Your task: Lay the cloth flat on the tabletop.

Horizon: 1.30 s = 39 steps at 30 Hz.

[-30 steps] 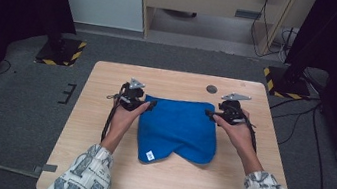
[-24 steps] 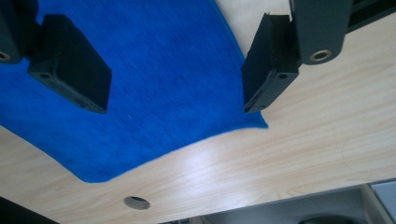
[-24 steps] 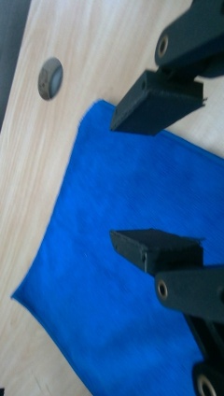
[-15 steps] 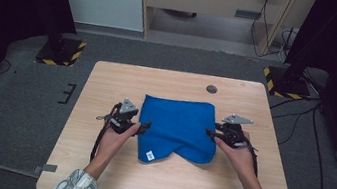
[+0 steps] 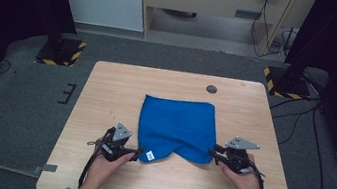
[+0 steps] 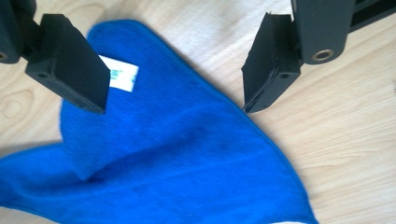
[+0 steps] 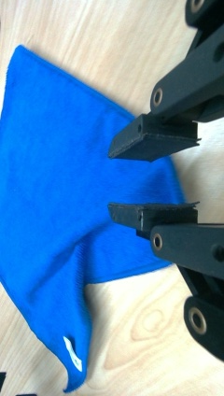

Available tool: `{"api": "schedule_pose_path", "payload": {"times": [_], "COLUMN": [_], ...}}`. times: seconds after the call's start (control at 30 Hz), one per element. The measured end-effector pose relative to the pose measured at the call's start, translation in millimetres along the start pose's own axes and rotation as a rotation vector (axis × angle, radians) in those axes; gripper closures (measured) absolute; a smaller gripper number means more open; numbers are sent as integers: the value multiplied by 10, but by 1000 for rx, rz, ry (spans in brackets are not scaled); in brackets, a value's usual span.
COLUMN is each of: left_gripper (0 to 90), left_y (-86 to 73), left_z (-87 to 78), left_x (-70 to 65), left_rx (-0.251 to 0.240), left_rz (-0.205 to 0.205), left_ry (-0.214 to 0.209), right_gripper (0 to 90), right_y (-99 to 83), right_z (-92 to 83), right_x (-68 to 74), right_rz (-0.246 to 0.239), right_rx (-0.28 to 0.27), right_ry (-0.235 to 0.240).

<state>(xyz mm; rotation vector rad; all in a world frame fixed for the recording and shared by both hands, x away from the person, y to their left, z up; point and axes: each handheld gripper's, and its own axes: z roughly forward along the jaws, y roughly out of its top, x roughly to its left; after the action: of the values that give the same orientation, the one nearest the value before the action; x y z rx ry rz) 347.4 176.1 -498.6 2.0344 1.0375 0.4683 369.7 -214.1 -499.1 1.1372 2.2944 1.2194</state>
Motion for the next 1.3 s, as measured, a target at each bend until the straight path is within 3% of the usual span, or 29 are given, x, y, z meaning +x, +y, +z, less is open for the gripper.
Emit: {"api": "schedule_pose_path", "payload": {"times": [0.23,0.27,0.37,0.5,0.63,0.93,1.0,1.3], "left_gripper": [241,241,223,239,259,258,258,289], "left_y": [-74,-90,-102,-110,-119,-146,-165,-175], "left_z": [214,256,296,310,315,246,226,195], "left_x": [-150,-162,-158,-141,-113,46,103,51], "left_rx": [102,125,146,152,146,173,170,172], "left_rz": [74,92,92,86,71,65,44,63], "left_ry": [16,16,3,3,-14,-17,-19,-3], "right_gripper": [648,624,509,482,533,565,567,525], "right_y": [-65,-73,-108,-126,-157,-200,-212,-228], "right_z": [5,36,151,216,258,181,157,124], "right_x": [-12,-12,45,89,115,52,27,79], "right_rz": [-2,-11,-48,-66,-108,-96,-91,-121], "right_rx": [26,34,90,120,164,175,177,194], "right_ry": [-11,-9,-18,-20,-36,-42,-36,-27]}}
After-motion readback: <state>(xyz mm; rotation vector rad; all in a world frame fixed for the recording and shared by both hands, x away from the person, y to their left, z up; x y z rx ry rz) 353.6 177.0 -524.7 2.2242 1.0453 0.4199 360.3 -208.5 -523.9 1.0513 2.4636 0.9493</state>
